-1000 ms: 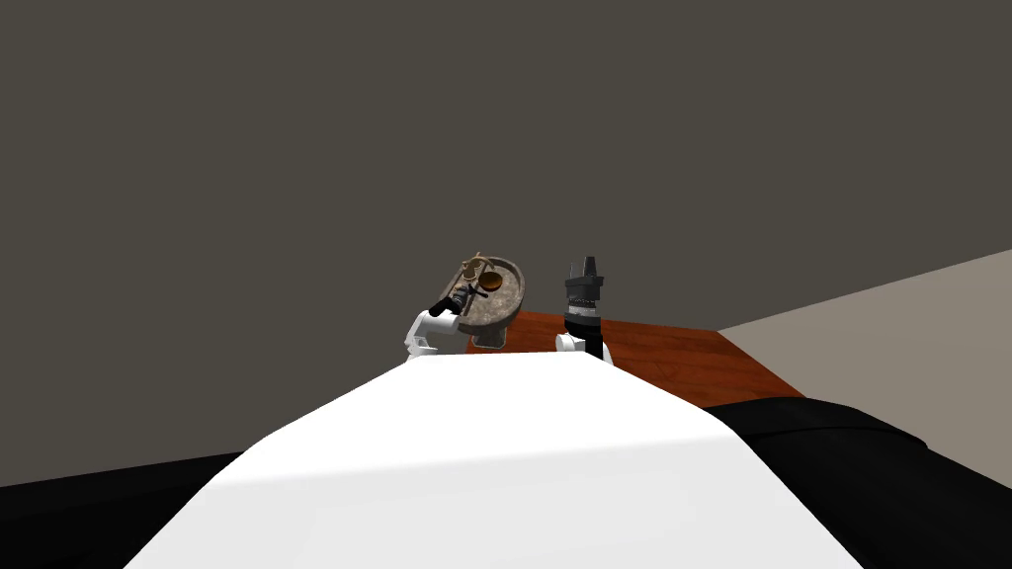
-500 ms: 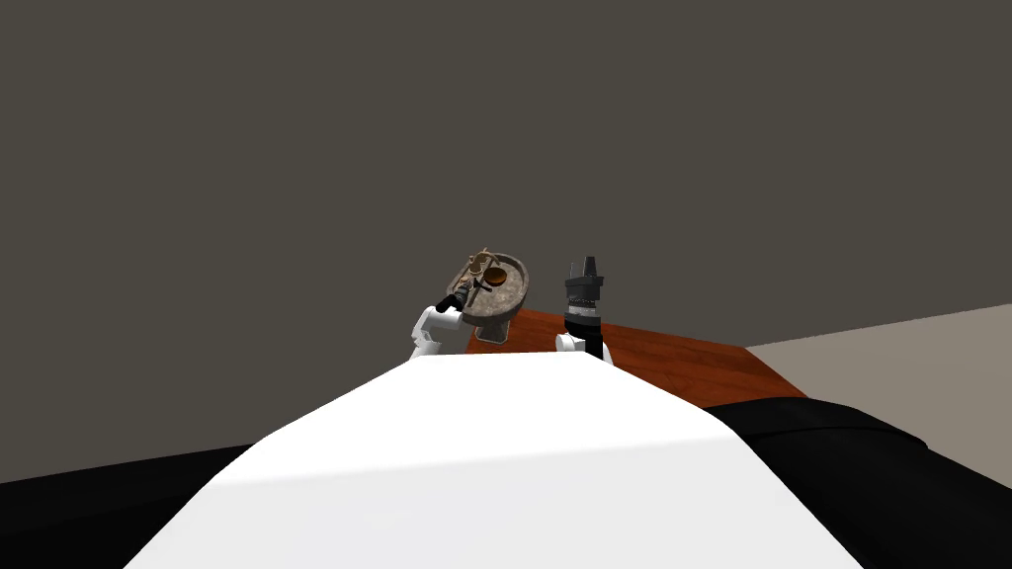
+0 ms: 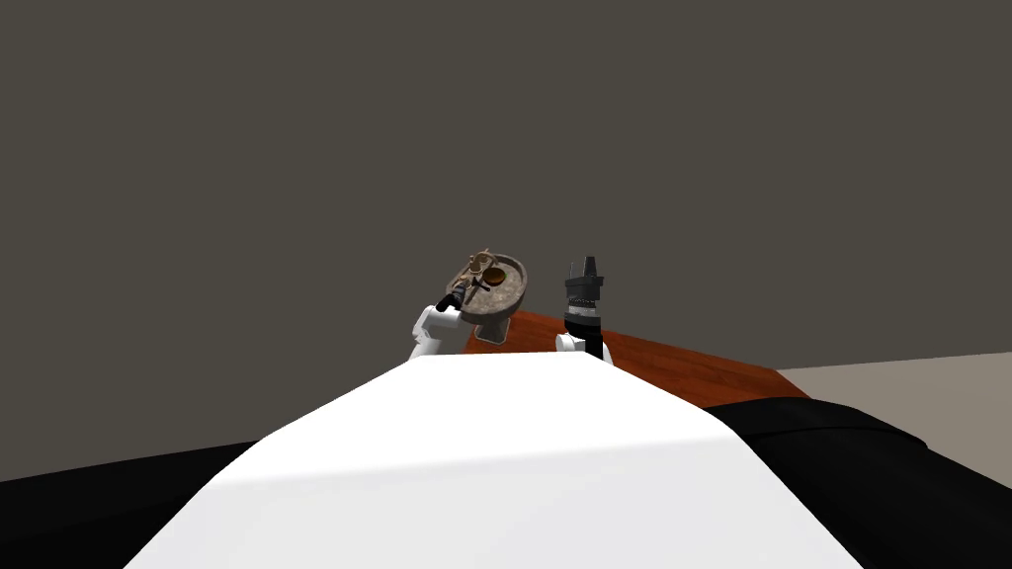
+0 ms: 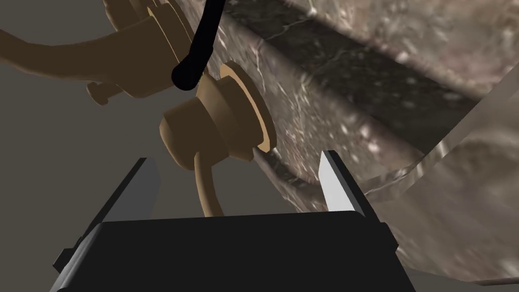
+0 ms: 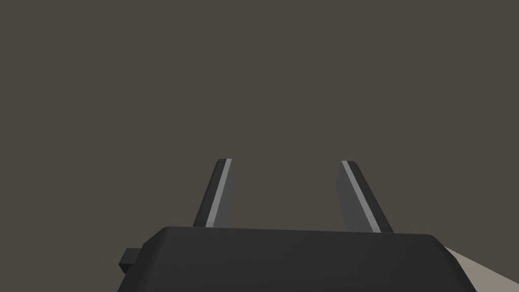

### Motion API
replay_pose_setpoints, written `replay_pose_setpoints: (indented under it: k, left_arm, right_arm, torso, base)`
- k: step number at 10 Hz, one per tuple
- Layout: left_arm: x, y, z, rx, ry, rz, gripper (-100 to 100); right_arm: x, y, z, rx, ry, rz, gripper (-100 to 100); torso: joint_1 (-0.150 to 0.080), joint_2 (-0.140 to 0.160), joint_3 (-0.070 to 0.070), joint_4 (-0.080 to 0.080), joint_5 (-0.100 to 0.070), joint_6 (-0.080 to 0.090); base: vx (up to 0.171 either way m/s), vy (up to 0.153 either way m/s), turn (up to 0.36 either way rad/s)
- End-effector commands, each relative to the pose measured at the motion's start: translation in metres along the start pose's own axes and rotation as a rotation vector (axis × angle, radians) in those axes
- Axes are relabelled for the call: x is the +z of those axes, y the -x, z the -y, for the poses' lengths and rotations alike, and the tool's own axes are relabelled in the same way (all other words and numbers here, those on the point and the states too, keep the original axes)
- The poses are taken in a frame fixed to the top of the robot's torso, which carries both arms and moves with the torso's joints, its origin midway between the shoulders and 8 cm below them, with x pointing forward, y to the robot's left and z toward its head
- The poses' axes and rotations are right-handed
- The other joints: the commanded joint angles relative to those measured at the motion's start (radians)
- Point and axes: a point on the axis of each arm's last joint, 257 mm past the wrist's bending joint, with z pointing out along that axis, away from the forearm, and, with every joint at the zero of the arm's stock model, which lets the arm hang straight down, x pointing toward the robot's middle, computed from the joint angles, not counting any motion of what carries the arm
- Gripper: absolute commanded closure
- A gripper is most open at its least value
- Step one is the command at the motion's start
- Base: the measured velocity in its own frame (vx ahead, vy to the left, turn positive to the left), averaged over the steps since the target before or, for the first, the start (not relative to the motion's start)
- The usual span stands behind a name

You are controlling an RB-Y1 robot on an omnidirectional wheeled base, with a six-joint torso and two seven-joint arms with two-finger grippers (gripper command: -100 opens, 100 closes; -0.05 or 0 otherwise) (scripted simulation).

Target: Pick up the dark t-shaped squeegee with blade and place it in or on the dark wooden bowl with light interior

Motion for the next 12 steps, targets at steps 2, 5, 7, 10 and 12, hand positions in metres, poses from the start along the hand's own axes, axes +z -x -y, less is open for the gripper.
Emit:
replay_pose_setpoints:
  k: [2, 5, 7, 10, 12]
  left_arm:
    - [-0.001, 0.020, -0.009, -0.034, 0.007, 0.040, -100]
    - [-0.008, 0.054, -0.017, -0.082, -0.004, 0.100, -100]
    - [-0.014, 0.073, -0.022, -0.114, -0.010, 0.134, -100]
    - [-0.017, 0.085, -0.026, -0.137, -0.015, 0.155, -100]
    - [-0.017, 0.088, -0.018, -0.123, -0.032, 0.161, -100]
  right_arm:
    - [0.000, 0.000, 0.000, 0.000, 0.000, 0.000, 0]
    - [0.000, 0.000, 0.000, 0.000, 0.000, 0.000, 0]
    - [0.000, 0.000, 0.000, 0.000, 0.000, 0.000, 0]
    - [0.000, 0.000, 0.000, 0.000, 0.000, 0.000, 0]
    - [0.000, 0.000, 0.000, 0.000, 0.000, 0.000, 0]
  torso:
    - [-0.002, 0.000, -0.001, -0.002, 0.001, 0.000]
    - [-0.003, -0.004, -0.003, -0.003, 0.000, 0.001]
    - [-0.001, -0.006, -0.005, -0.004, 0.001, 0.001]
    - [0.001, -0.007, -0.005, -0.004, 0.001, 0.001]
    - [0.009, -0.002, -0.002, -0.003, 0.003, 0.001]
  base:
    - [0.014, -0.195, 0.110]
    - [0.073, -0.204, 0.041]
    - [0.110, -0.149, 0.020]
    - [0.085, -0.116, 0.003]
    - [0.056, -0.010, -0.025]
